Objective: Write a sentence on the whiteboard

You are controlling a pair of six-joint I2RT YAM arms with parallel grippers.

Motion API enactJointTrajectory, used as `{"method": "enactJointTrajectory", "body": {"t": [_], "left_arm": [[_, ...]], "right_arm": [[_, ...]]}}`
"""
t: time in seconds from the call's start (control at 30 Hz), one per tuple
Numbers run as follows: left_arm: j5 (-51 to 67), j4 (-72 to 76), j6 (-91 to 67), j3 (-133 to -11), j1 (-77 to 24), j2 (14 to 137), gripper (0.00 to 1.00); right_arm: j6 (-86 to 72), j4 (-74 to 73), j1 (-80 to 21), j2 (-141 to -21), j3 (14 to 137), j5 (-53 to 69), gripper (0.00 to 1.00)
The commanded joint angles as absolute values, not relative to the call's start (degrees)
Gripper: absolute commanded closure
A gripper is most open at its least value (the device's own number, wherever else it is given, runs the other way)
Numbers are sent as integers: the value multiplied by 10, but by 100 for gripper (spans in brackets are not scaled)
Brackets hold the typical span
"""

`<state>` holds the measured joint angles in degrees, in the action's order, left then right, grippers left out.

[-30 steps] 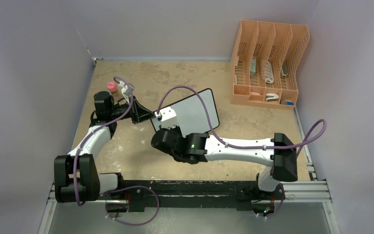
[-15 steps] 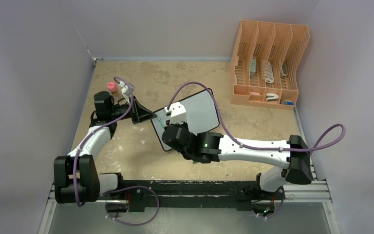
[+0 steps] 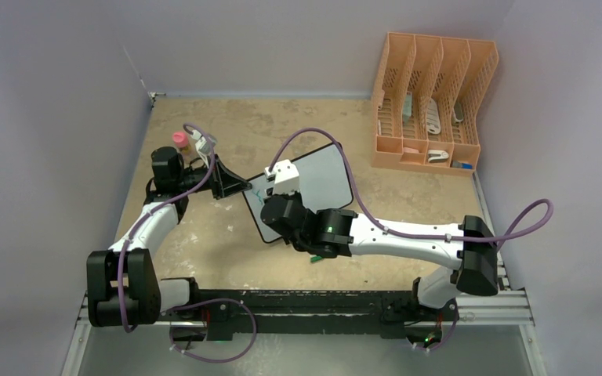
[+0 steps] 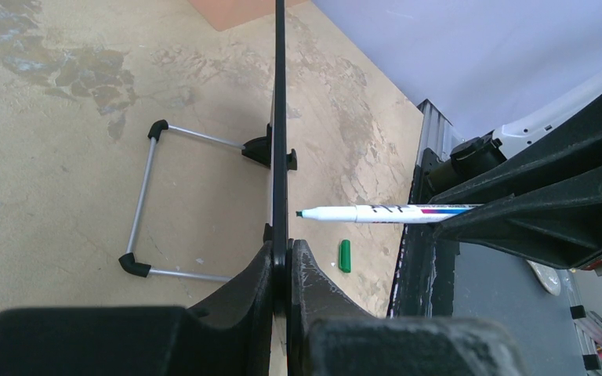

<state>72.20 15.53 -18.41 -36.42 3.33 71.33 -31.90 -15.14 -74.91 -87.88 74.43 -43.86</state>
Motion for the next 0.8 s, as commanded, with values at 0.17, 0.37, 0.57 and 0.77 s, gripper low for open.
{"method": "enactJointTrajectory", "body": {"t": [0.17,0.37,0.57,0.77], "left_arm": [[740,167,-170,-372,30,704,100],[740,166,-169,-372,30,704,100],[740,164,-168,-372,30,704,100],[741,164,-168,-373,30,704,100]], "right_arm": [[-321,-143,-748,-880,753,-438,100],[-318,-143,-748,-887,757,-439,100],[-313,-142,-748,-895,762,-443,100],[-308,-138,-748,-903,767,-447,100]]}}
